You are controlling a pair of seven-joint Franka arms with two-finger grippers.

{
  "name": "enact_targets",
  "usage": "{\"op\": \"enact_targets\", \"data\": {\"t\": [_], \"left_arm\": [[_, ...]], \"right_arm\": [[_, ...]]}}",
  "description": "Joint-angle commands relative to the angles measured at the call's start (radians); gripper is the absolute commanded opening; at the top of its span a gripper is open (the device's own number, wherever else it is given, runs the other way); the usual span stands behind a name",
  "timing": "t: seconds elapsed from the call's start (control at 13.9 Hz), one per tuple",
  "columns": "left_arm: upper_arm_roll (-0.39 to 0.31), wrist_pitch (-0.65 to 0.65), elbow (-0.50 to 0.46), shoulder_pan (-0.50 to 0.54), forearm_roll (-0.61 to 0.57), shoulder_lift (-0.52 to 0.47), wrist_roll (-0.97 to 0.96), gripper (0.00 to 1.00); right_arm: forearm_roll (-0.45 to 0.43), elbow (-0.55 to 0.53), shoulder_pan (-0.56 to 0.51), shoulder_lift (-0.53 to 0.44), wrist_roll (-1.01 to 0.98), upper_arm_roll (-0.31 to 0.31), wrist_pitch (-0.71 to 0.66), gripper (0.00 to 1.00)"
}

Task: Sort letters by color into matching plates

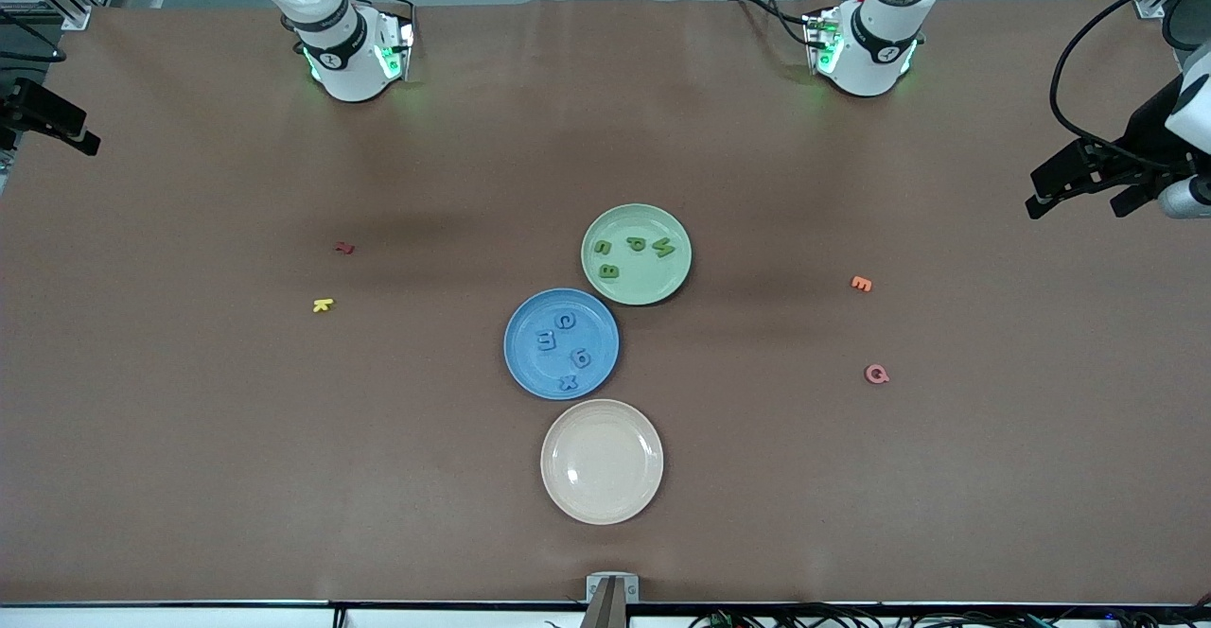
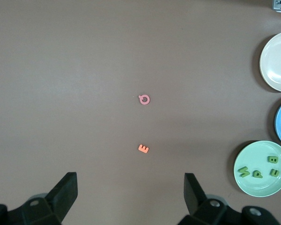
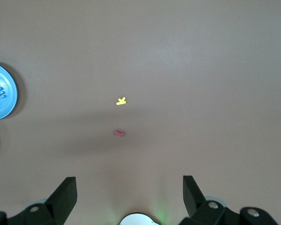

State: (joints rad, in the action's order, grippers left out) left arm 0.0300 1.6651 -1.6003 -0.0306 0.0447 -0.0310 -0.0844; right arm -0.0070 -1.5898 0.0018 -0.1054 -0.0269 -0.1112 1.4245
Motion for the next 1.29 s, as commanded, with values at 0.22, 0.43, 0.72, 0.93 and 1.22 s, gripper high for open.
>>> {"op": "enact_targets", "data": {"t": [0.22,0.43,0.72,0.93,1.22], "left_arm": [[-0.005,0.012,-0.018,-0.006,-0.008,-0.026,0.018,1.00],[-0.005,0.012,-0.018,-0.005,-0.013,-0.026,0.021,1.00],[-0.007,0.010,-0.020,-0.003,-0.014,-0.024,0.021,1.00],[-0.007,0.008,-0.021,-0.003,-0.014,-0.026,0.021,1.00],[-0.007,0.008,-0.020,-0.003,-0.014,-0.026,0.021,1.00]], "right_arm": [[0.010,-0.027,-0.009,-0.026,-0.001,0.011,0.001,1.00],[0.012,-0.027,-0.009,-0.026,-0.008,0.011,0.001,1.00],[0.013,-0.027,-0.009,-0.028,-0.010,0.010,0.001,1.00],[0.013,-0.027,-0.009,-0.028,-0.010,0.011,0.001,1.00],[0.027,-0.026,-0.011,-0.028,-0.010,0.010,0.011,1.00]]}}
